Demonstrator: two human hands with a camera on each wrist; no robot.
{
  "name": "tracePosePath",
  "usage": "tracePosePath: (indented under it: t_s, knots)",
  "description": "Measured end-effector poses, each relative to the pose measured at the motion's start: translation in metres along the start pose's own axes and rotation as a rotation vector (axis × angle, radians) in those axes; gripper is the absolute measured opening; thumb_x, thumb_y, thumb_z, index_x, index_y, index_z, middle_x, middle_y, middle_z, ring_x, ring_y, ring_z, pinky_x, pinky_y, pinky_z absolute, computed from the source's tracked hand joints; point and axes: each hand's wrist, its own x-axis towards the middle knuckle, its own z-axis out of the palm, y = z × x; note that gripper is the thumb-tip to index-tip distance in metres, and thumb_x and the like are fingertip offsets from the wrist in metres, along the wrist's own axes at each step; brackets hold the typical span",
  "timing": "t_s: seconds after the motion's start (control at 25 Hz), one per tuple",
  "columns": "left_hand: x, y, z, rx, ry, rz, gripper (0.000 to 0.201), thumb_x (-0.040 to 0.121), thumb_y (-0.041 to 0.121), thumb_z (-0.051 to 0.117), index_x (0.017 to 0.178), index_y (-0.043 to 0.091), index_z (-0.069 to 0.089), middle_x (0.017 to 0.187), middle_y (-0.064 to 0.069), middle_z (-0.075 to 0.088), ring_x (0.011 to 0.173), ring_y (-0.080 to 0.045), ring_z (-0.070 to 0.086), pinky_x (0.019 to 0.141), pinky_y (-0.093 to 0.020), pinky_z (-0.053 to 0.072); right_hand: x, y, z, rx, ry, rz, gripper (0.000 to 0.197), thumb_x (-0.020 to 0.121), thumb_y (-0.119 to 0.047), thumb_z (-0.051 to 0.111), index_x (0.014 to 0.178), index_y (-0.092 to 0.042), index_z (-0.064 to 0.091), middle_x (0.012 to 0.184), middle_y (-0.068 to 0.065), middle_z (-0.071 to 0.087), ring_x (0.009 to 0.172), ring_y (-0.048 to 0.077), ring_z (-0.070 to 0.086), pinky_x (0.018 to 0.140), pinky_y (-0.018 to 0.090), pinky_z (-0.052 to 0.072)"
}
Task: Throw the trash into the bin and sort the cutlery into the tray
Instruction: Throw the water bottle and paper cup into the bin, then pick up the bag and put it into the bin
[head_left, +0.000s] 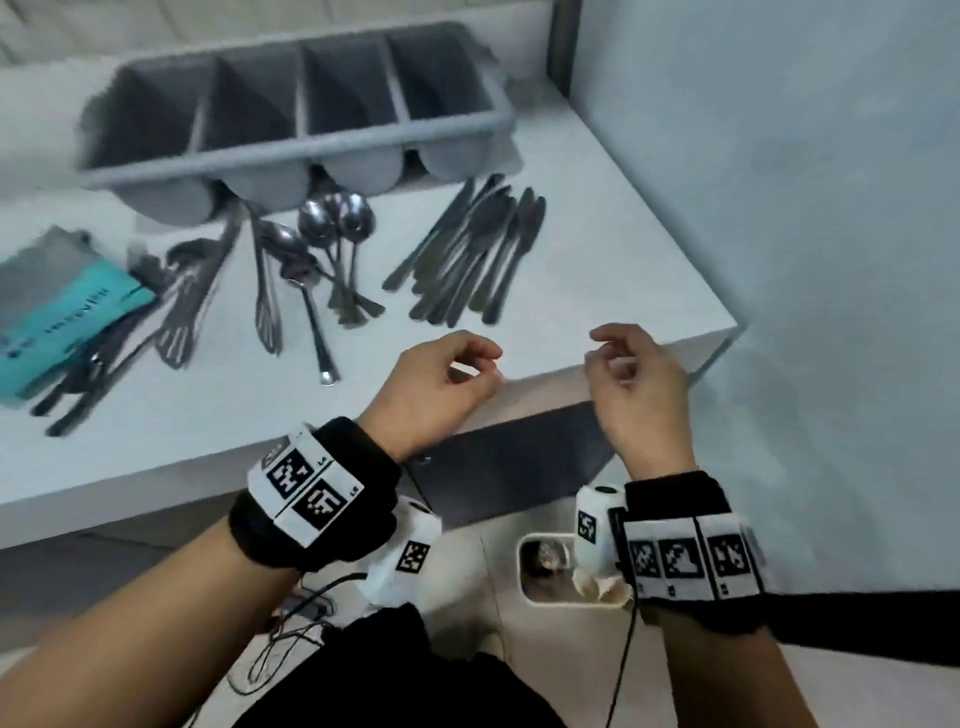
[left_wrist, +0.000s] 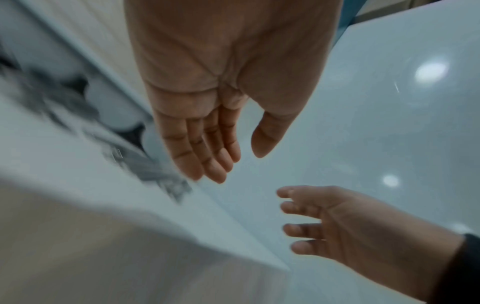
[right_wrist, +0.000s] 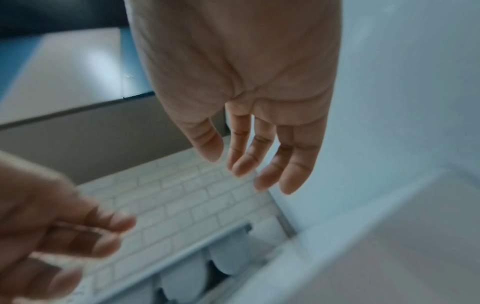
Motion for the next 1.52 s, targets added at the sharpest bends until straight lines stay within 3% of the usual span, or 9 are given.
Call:
tracePosePath:
  t_s: [0.12, 0.24, 0.44, 0.6, 0.72, 0.96, 1.12, 1.24, 1.52]
  knots:
    - [-0.012, -0.005, -0.069, -0.019, 0.174, -0.058, 0.012, 0.088, 0.016, 0.058, 0.091, 0.026, 0.063, 0.083, 0.015, 0.060, 0.068, -0.009, 0.055, 0.055, -0.007, 0.044, 0.013, -0.054, 0.018, 0.066, -0.078, -0.134, 0.017, 0.087, -0.011, 0.052, 0.093, -0.023, 0.061, 0.074, -0.018, 0.055, 0.058, -0.014, 0.053, 0.055, -0.002, 0.040]
    - [-0.024, -0.024, -0.142, -0.039, 0.390, -0.122, 0.018, 0.084, 0.014, 0.060, 0.080, 0.032, 0.060, 0.080, 0.012, 0.062, 0.078, -0.015, 0.057, 0.075, -0.024, 0.047, 0.015, -0.099, 0.061, 0.083, -0.190, -0.272, 0.017, 0.087, -0.007, 0.054, 0.090, -0.023, 0.060, 0.074, -0.013, 0.059, 0.061, -0.010, 0.055, 0.059, 0.000, 0.043]
    - [-0.049, -0.079, -0.255, 0.027, 0.641, -0.261, 0.023, 0.085, 0.015, 0.061, 0.108, 0.013, 0.064, 0.089, 0.001, 0.063, 0.063, -0.012, 0.057, 0.064, -0.029, 0.045, 0.007, -0.164, 0.167, 0.084, -0.438, -0.344, 0.018, 0.087, -0.006, 0.054, 0.089, -0.023, 0.060, 0.074, -0.011, 0.058, 0.059, -0.002, 0.055, 0.058, 0.010, 0.047]
    - [-0.054, -0.133, -0.329, 0.132, 0.695, -0.425, 0.037, 0.084, 0.017, 0.062, 0.121, 0.008, 0.061, 0.123, -0.014, 0.063, 0.110, -0.029, 0.060, 0.096, -0.037, 0.047, 0.004, -0.206, 0.261, -0.018, -0.601, -0.388, 0.018, 0.086, -0.007, 0.056, 0.099, -0.015, 0.066, 0.084, -0.003, 0.062, 0.078, 0.012, 0.056, 0.074, 0.018, 0.043]
    - [-0.048, -0.164, -0.371, 0.203, 0.674, -0.538, 0.043, 0.086, 0.018, 0.058, 0.126, 0.006, 0.056, 0.128, -0.015, 0.060, 0.112, -0.031, 0.058, 0.096, -0.033, 0.045, 0.001, -0.231, 0.326, -0.220, -0.703, -0.390, 0.025, 0.088, -0.008, 0.056, 0.113, -0.007, 0.061, 0.106, 0.005, 0.061, 0.090, 0.014, 0.056, 0.063, 0.008, 0.045]
    - [-0.020, -0.199, -0.409, 0.129, 0.616, -0.697, 0.037, 0.086, 0.011, 0.054, 0.119, -0.005, 0.059, 0.121, -0.022, 0.062, 0.114, -0.035, 0.059, 0.093, -0.038, 0.047, 0.004, -0.241, 0.417, -0.724, -0.829, -0.401, 0.051, 0.082, -0.024, 0.064, 0.131, -0.024, 0.050, 0.136, 0.011, 0.053, 0.122, 0.029, 0.052, 0.099, 0.032, 0.043]
    - [-0.006, -0.203, -0.418, -0.030, 0.585, -0.668, 0.033, 0.078, 0.007, 0.060, 0.111, 0.003, 0.055, 0.113, -0.011, 0.061, 0.102, -0.027, 0.061, 0.086, -0.029, 0.052, 0.000, -0.241, 0.444, -1.044, -0.887, -0.377, 0.072, 0.079, -0.040, 0.066, 0.140, -0.022, 0.035, 0.135, 0.012, 0.051, 0.128, 0.033, 0.041, 0.100, 0.037, 0.041]
    - [0.003, -0.204, -0.422, 0.083, 0.580, -0.650, 0.039, 0.085, 0.008, 0.055, 0.124, 0.002, 0.056, 0.130, -0.014, 0.058, 0.111, -0.029, 0.059, 0.086, -0.031, 0.050, -0.002, -0.235, 0.454, -1.083, -0.880, -0.374, 0.074, 0.075, -0.040, 0.071, 0.138, -0.020, 0.037, 0.133, 0.013, 0.052, 0.125, 0.034, 0.044, 0.102, 0.040, 0.042]
    - [-0.003, -0.200, -0.440, -0.147, 0.738, -0.523, 0.034, 0.092, 0.013, 0.050, 0.117, -0.008, 0.056, 0.118, -0.022, 0.062, 0.103, -0.032, 0.059, 0.081, -0.031, 0.043, 0.011, -0.242, 0.455, -0.726, -0.789, -0.251, 0.058, 0.078, -0.015, 0.069, 0.129, -0.004, 0.043, 0.127, 0.014, 0.058, 0.117, 0.030, 0.057, 0.098, 0.036, 0.049]
